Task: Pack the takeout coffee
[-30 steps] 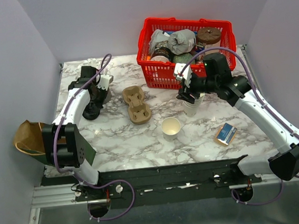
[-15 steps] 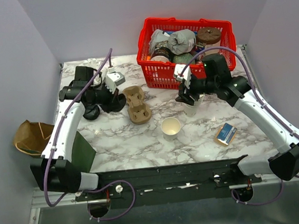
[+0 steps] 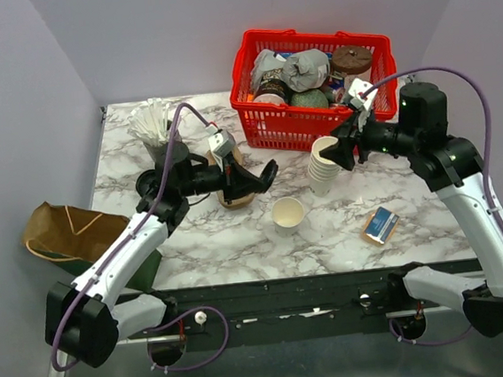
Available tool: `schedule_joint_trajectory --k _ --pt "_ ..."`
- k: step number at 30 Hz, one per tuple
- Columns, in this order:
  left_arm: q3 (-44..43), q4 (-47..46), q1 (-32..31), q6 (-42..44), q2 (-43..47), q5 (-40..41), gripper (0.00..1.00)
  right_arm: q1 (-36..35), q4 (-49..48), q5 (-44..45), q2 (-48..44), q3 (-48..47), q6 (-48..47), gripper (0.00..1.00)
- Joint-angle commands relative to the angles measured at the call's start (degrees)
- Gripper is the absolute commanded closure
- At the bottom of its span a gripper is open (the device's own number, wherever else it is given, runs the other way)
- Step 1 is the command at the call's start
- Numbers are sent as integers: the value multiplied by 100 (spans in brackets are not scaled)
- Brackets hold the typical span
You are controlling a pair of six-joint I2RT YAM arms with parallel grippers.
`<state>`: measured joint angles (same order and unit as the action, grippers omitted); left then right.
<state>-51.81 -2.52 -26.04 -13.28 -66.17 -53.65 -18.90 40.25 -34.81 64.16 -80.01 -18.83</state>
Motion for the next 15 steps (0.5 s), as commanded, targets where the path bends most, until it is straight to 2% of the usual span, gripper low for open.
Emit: schedule_joint_trajectory --k 1,4,5,8,15 --pt "434 -2744 -497 -1372 122 214 100 201 273 167 -158 116 266 33" --pt "181 -2211 -630 -809 -201 320 100 491 124 -367 -80 309 441 33" --pt "93 -2095 -648 -999 -325 311 100 509 63 -525 -44 389 485 33" --pt "118 -2444 -743 -1553 -607 328 100 545 -123 -764 -53 669 845 33" --pt "382 -2831 -946 -1501 -862 268 100 589 -675 -958 -763 2012 1346 33"
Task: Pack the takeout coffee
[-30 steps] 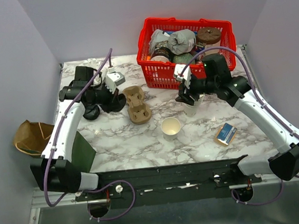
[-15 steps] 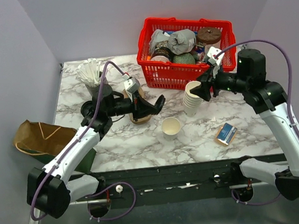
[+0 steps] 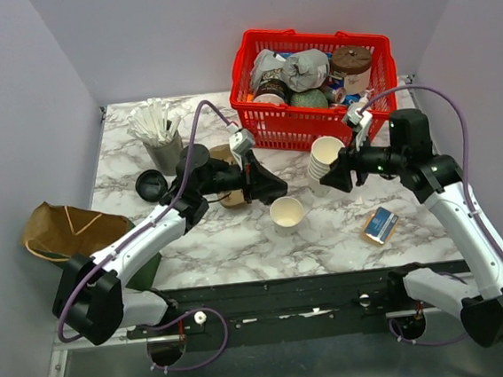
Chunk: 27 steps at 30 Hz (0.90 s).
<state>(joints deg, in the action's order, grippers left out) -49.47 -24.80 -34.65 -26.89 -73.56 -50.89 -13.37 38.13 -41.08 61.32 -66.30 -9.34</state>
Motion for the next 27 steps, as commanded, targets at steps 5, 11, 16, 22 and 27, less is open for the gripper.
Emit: schedule_joint_trajectory --k 5,11,16,22,27 --pt "228 -860 -296 -369 -308 -26 100 44 -482 -489 -463 917 486 33" --pt "-219 1059 -209 1165 -18 893 89 36 -693 -498 -367 918 39 33" --pt "-1459 3892 72 3277 -342 1740 77 18 -412 -875 -156 715 -890 33" --pt "-1513 4141 704 2937 -212 1619 62 -428 692 -937 275 241 -3149 28" --pt "-1328 4131 978 2768 -264 1231 41 -1255 1574 -446 389 214 -5380 26"
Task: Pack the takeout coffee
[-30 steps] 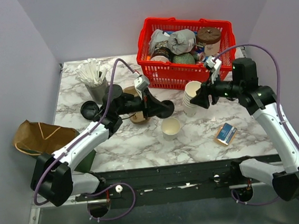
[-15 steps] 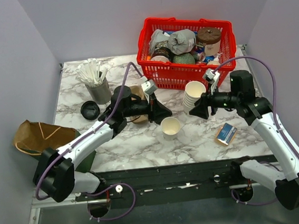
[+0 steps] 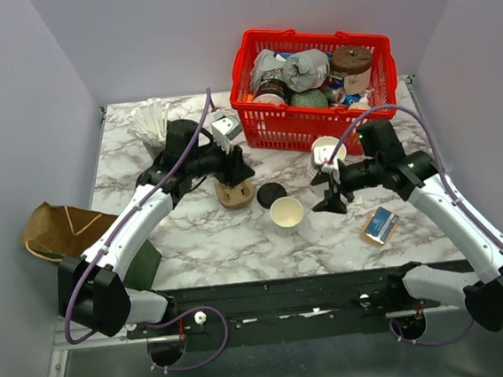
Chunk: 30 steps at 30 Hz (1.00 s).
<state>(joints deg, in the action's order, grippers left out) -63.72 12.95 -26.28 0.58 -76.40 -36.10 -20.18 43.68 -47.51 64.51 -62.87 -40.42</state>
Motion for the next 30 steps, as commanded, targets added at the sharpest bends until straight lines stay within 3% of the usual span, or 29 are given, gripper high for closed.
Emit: schedule_joint_trajectory --k 1,8,19,26,30 --pt "62 427 150 73 -50 -249 40 -687 1124 259 166 -94 -2460 26" --pt "-114 735 290 337 -200 -126 40 -1698 1029 646 764 -111 -3077 28" --pt "-166 665 422 540 -243 -11 37 -1963 766 1217 1608 -112 -3323 38" --pt "-571 700 422 663 -648 -3 37 -2033 352 1463 1644 143 -3235 57" --pt "-842 770 422 847 -937 -11 37 -2068 281 1569 1600 301 -3217 62"
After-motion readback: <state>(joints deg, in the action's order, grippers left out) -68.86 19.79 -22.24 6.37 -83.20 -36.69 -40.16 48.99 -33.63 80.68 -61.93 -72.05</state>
